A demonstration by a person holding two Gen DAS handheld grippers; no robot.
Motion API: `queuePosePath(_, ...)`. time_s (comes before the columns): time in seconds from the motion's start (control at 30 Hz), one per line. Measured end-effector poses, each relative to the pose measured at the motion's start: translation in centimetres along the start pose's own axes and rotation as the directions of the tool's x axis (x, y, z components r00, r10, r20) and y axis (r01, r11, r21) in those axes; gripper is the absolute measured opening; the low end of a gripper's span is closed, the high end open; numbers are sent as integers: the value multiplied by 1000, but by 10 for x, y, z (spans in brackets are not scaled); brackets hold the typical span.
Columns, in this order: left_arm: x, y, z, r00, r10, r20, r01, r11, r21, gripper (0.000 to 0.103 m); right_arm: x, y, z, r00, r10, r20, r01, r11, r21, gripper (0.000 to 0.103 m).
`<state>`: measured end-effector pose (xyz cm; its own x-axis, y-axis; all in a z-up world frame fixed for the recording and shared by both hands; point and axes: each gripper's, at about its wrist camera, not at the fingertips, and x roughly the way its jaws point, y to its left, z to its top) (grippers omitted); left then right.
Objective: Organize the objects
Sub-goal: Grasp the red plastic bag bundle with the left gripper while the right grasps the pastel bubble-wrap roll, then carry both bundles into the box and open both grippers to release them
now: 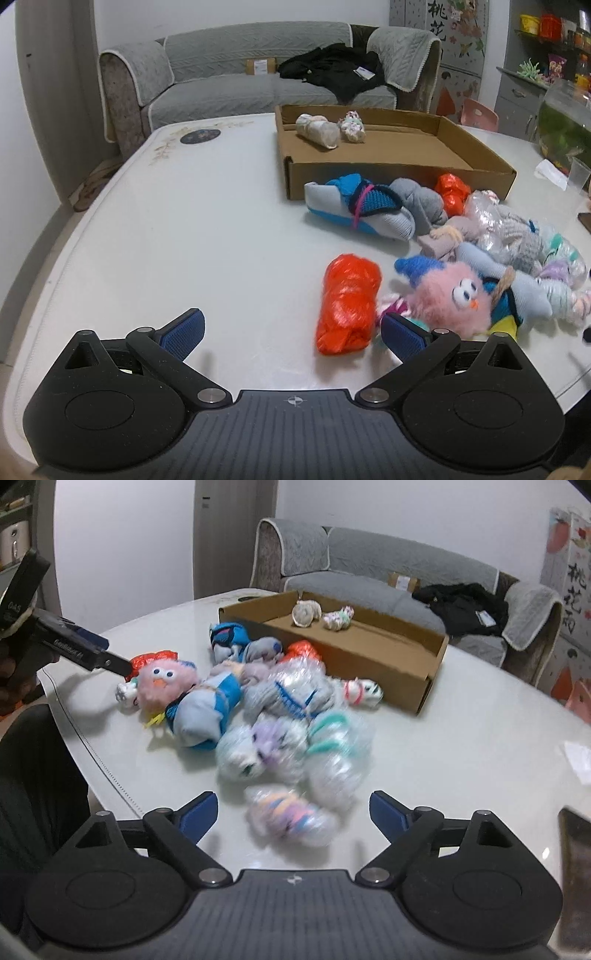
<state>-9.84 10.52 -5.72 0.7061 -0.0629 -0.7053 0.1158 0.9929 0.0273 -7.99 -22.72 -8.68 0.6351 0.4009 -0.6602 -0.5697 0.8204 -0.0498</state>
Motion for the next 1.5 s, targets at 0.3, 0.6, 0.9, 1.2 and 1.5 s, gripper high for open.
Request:
queuePosePath(0.3, 21, -9, 10, 999, 50, -8, -49, 999, 15, 102, 17, 5, -10, 999, -41, -7, 41, 995, 96, 63)
queuePosePath(0.6, 27, 8, 7, 990, 131, -44, -131, 991, 9, 102, 10, -12, -22, 996, -89, -13, 90, 984, 157, 59)
queuePosePath(0.9, 27, -5, 6, 987, 156, -22, -154, 986, 69, 100, 4, -13, -24, 996, -90, -15, 91, 984, 151, 59)
queuePosePath(1.2, 23, -3, 12, 999, -14, -37, 14, 1000, 13, 37, -5, -18, -26, 997, -77, -18, 79, 984, 159, 48)
queuePosePath(1.5, 8, 1, 16, 999, 15, -47, -14, 1000, 12, 36, -17, -26, -22, 998, -64, 1, 63, 990, 128, 47)
